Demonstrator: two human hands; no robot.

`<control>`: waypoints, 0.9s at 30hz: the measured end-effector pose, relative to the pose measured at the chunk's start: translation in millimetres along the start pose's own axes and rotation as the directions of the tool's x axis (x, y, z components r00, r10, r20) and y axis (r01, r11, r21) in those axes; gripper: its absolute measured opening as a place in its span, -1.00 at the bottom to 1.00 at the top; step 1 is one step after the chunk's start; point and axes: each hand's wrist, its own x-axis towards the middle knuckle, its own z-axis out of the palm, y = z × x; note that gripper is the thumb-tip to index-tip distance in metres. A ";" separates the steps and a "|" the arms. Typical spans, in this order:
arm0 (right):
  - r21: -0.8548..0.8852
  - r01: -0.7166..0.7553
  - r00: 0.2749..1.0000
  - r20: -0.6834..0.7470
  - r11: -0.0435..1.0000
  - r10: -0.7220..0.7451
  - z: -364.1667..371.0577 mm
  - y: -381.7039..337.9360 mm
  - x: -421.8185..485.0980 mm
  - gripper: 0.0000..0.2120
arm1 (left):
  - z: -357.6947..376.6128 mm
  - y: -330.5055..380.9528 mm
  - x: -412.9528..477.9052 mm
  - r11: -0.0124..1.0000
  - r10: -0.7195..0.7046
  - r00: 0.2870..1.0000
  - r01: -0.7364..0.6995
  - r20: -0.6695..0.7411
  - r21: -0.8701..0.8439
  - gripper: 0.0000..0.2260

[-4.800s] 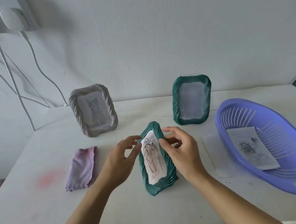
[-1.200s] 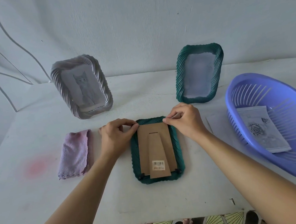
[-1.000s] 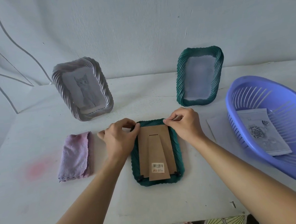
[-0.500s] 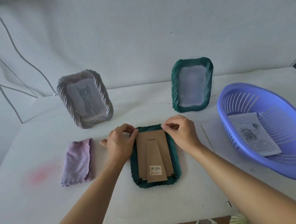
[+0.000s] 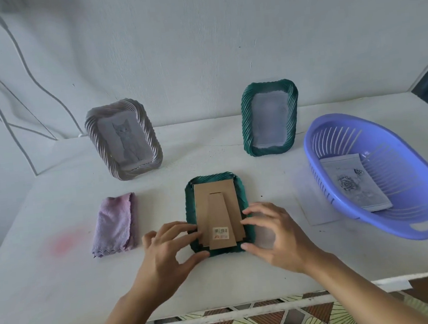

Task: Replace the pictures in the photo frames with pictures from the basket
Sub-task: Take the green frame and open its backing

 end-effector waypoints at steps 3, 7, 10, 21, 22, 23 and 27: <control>0.024 0.006 1.000 0.005 1.000 -0.006 3.3 3.9 -3.2 -0.51 | 4.1 0.9 -4.2 1.000 -0.001 0.999 0.001 -0.046 0.010 -0.62; 0.080 -0.007 0.998 -0.064 0.997 0.013 10.5 7.0 5.4 -0.55 | 8.2 0.5 3.0 1.000 -0.013 0.993 0.013 -0.121 0.002 -0.68; 0.093 0.002 0.992 -0.128 0.996 0.010 15.7 7.3 12.3 -0.65 | 10.1 -0.3 8.8 0.998 -0.035 0.983 0.027 -0.182 -0.048 -0.72; 0.269 -0.080 0.990 -0.090 0.960 0.108 13.1 5.1 19.0 -0.82 | 9.3 -0.6 16.4 0.950 -0.201 0.967 0.155 -0.155 -0.270 -0.75; 0.270 -0.078 0.991 -0.083 0.960 0.104 12.4 5.1 19.6 -0.82 | 8.5 -1.3 17.7 0.951 -0.198 0.969 0.154 -0.146 -0.267 -0.76; 0.270 -0.079 0.992 -0.075 0.960 0.102 11.6 5.1 20.1 -0.83 | 8.0 -2.0 18.9 0.954 -0.192 0.972 0.152 -0.136 -0.259 -0.77; 0.276 -0.105 0.992 -0.040 0.955 0.121 8.4 4.3 23.1 -0.83 | 7.1 -3.6 21.3 0.961 -0.170 0.981 0.144 -0.091 -0.237 -0.76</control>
